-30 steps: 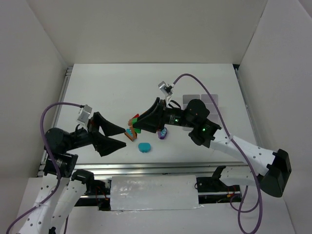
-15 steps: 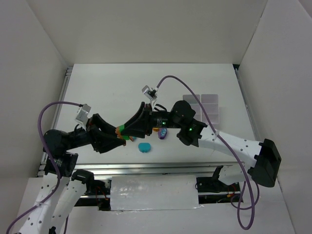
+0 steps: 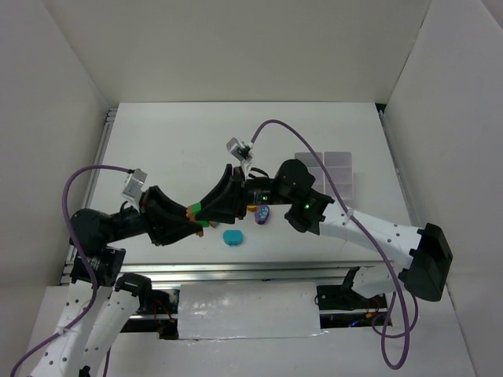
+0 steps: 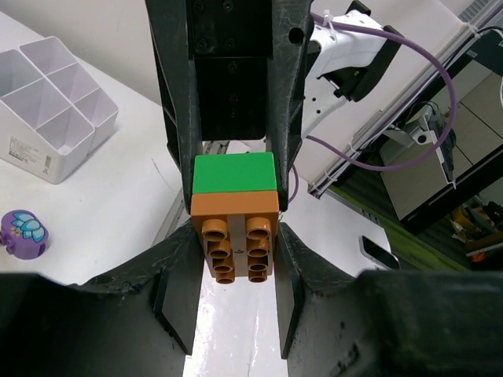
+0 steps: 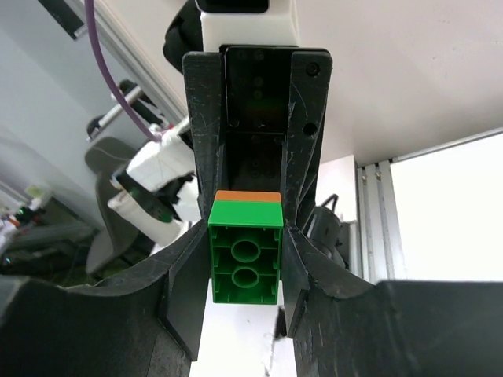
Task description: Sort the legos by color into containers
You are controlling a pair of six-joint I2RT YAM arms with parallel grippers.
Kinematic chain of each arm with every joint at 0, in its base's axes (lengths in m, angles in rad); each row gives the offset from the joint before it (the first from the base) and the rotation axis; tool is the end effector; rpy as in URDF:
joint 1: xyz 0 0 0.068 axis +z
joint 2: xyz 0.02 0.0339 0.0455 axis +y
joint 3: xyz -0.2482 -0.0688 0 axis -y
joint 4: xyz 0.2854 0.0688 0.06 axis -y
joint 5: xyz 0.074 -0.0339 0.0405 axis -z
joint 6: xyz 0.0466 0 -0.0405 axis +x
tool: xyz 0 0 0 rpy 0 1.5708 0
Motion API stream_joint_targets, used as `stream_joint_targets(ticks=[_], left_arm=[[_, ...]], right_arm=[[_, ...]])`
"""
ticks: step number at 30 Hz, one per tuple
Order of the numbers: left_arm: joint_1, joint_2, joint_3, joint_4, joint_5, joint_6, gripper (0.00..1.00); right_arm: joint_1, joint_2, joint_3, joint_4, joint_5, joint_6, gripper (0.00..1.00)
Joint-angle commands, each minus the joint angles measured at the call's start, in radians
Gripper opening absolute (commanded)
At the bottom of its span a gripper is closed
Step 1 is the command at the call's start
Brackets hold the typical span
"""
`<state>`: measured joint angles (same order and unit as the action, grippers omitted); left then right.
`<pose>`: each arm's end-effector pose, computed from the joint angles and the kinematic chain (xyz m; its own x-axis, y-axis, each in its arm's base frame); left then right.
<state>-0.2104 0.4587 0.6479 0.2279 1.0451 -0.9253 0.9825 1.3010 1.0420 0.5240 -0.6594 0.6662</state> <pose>0.1437 -0.0719 0.3755 -0.4632 -0.3110 -0.8299 0.8448 0.1283 -0.5195 0.1716 0.3087 0.3667 -0.4948 0.1384 -0.8579 -0.8647 -0.1765 0.4703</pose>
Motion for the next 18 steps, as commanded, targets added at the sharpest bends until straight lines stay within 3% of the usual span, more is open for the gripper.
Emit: stream_joint_targets(ticks=[1, 6, 12, 15, 18], left_arm=[[-0.004, 0.003, 0.041, -0.010, 0.026, 0.052, 0.00], [-0.004, 0.017, 0.029, 0.005, 0.036, 0.063, 0.00], [-0.004, 0.023, 0.055, -0.038, 0.000, 0.111, 0.00], [-0.004, 0.043, 0.113, -0.221, -0.086, 0.208, 0.00], [-0.004, 0.087, 0.223, -0.548, -0.329, 0.405, 0.00]], right_arm=[[-0.037, -0.034, 0.032, -0.045, -0.095, -0.118, 0.00], [-0.152, -0.132, -0.063, -0.080, -0.196, -0.142, 0.00], [-0.248, -0.207, -0.111, -0.191, -0.189, -0.184, 0.00], [-0.283, -0.239, -0.099, -0.389, 0.045, -0.255, 0.00], [-0.304, -0.244, -0.070, -0.594, 0.601, -0.219, 0.00]])
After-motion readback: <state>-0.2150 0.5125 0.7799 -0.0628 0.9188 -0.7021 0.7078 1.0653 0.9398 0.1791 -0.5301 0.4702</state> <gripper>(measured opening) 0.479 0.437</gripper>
